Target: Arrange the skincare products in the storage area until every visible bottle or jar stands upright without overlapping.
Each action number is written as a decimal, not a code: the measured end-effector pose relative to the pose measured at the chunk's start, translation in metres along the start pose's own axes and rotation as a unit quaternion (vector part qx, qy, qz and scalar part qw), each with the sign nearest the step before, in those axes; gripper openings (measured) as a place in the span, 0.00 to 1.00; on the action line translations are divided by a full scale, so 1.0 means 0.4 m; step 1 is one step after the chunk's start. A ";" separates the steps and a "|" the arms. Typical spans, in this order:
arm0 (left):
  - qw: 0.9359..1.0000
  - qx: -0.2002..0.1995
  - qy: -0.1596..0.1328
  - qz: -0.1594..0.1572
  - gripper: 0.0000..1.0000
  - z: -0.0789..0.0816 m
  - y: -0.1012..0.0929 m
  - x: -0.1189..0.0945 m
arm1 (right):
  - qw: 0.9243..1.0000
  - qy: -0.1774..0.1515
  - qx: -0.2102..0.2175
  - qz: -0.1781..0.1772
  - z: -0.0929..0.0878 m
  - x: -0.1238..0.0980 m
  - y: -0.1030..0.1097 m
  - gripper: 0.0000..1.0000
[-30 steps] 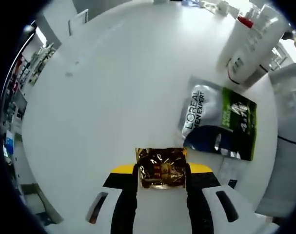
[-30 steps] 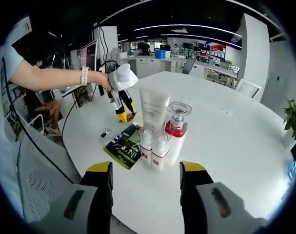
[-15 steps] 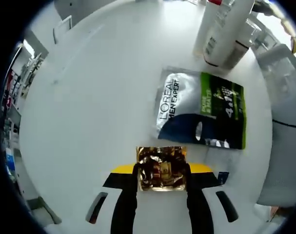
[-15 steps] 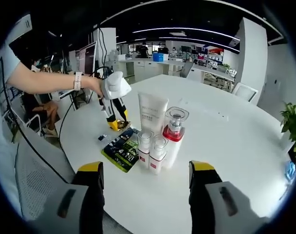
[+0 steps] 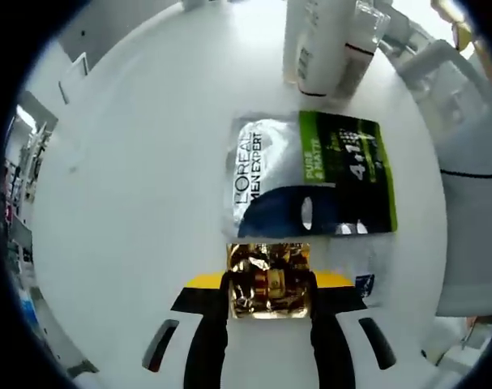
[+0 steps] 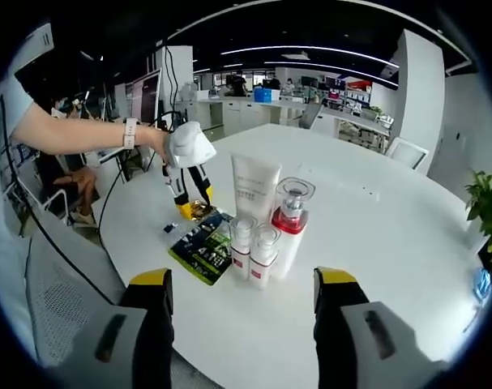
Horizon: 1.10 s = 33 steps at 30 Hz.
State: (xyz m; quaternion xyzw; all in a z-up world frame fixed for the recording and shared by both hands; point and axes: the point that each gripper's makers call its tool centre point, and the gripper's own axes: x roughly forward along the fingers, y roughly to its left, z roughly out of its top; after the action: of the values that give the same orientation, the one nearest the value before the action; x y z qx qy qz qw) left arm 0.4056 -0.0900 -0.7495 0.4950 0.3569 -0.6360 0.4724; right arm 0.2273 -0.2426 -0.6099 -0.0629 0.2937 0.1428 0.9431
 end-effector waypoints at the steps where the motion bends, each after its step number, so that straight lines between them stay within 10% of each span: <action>1: 1.000 0.004 0.000 0.000 0.36 0.000 0.002 0.001 | 1.000 0.000 -0.001 0.000 0.000 0.000 0.000 0.72; 33: 1.000 0.013 -0.005 -0.008 0.44 0.001 0.006 0.012 | 1.000 0.002 -0.007 0.005 0.000 0.003 0.011 0.70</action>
State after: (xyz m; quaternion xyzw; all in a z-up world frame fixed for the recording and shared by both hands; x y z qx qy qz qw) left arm 0.4073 -0.0924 -0.7542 0.4949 0.3501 -0.6465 0.4631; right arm 0.2269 -0.2381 -0.6110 -0.0686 0.2947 0.1495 0.9413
